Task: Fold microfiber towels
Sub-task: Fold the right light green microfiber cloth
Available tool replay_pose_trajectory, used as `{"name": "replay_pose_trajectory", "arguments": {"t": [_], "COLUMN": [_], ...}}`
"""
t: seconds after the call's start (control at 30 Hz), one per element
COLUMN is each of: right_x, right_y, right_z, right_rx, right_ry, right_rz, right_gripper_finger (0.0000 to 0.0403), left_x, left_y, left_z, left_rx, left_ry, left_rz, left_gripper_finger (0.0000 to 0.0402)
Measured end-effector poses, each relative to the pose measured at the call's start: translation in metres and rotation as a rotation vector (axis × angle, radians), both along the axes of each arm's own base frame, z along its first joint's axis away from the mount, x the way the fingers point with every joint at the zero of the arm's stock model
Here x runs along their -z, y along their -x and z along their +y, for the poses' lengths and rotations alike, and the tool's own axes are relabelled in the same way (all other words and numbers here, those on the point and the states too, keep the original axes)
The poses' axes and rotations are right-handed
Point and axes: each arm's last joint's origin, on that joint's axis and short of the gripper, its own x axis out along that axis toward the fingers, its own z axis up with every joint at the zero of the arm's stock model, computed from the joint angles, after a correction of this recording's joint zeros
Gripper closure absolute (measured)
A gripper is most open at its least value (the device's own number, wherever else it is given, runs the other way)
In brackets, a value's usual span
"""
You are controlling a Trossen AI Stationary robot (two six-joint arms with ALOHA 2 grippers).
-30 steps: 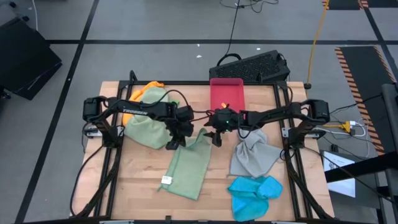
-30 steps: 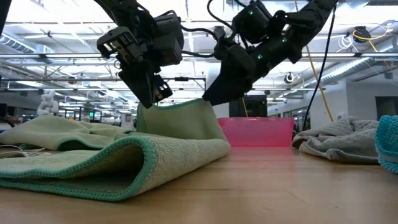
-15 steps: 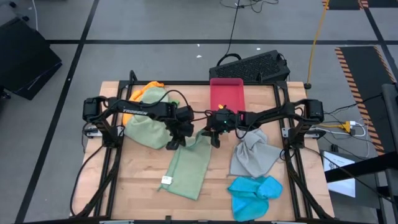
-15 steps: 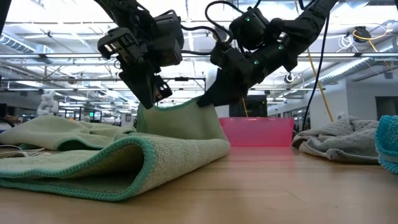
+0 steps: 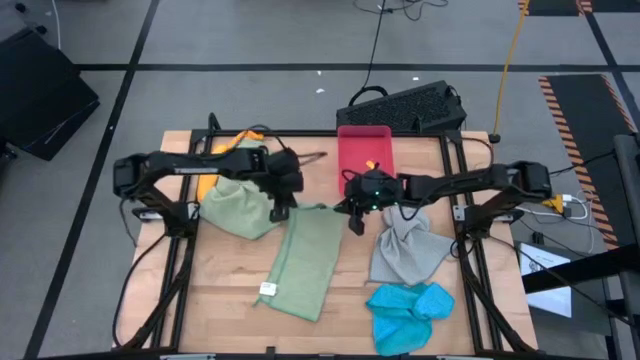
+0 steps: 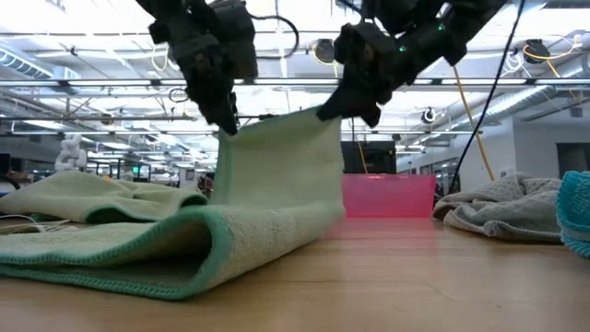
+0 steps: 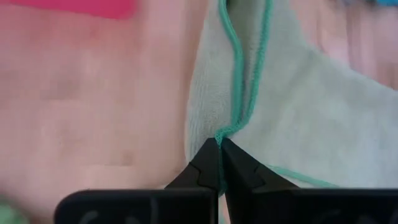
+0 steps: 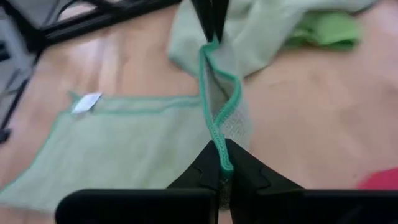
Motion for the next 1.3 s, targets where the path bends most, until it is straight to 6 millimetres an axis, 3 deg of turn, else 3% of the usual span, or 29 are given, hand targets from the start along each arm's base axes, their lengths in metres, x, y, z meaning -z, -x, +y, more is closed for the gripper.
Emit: {"name": "replay_pose_trajectory", "arguments": {"t": [0.27,0.5,0.8,1.07,1.3], "right_x": [-0.021,-0.023,-0.022,-0.005,0.009], "right_y": [0.017,0.019,0.01,-0.003,-0.007], "right_z": [-0.003,-0.012,0.025,0.065,0.082], "right_rx": [0.1,0.156,0.199,0.169,0.186], "right_ry": [0.115,0.082,-0.212,-0.384,-0.471], "right_rz": [0.0,-0.006,-0.059,-0.047,0.009], "right_gripper_finger": [0.0398,0.0398,0.0399,0.0399,0.0399], "left_x": [-0.026,-0.031,-0.027,-0.016,-0.002], "left_y": [0.013,0.015,0.016,0.018,0.018], "left_z": [0.007,0.014,-0.009,-0.044,-0.062], "left_rx": [-0.047,-0.088,0.069,0.218,0.258], "left_ry": [-0.053,-0.053,0.069,0.126,0.143], "left_rz": [-0.105,-0.144,-0.097,-0.028,-0.025], "left_gripper_finger": [0.0395,0.0395,0.0395,0.0394,0.0392]}}
